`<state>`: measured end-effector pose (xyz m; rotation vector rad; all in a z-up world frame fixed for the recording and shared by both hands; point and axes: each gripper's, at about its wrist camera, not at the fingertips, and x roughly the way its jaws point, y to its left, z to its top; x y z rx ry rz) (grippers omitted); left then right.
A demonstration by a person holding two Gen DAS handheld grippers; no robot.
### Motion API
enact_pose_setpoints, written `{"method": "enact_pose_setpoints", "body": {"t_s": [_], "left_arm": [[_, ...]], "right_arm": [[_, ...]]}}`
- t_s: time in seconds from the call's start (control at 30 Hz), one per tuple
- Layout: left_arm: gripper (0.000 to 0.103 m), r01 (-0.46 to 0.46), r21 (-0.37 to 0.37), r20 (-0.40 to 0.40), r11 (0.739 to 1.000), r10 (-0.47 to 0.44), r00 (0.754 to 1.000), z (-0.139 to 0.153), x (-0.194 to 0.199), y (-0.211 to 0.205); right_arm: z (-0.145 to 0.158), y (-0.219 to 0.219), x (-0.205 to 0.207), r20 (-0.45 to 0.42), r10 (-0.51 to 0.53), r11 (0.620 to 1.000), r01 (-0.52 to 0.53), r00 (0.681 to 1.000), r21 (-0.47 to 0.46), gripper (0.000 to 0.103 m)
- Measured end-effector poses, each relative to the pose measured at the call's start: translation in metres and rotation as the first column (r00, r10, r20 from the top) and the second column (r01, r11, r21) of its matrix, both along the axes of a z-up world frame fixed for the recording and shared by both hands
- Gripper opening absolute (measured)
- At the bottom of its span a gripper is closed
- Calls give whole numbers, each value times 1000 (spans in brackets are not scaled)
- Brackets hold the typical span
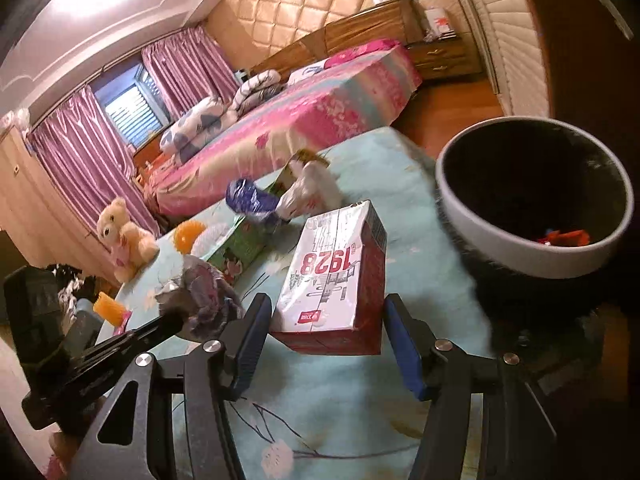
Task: Collect trash
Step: 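Open the left tool over the bin while the right tool releases the milk carton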
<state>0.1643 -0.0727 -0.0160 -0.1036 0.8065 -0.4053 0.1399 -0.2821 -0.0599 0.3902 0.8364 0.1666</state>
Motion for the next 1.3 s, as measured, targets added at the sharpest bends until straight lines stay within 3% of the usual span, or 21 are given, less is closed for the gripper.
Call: {"method": "enact_pose_setpoints", "body": {"t_s": [0.83,1.3], "left_arm": [[0,156,-16,2,988,-156,988,1,55,-109],[0,216,-3,9,976,-216,976,0,104,-169]], "right_arm": [[19,-90,-6,25,-155,987,156,988,-42,59],[10,-136,14,16,-229,973,229,973,-34,59]]}}
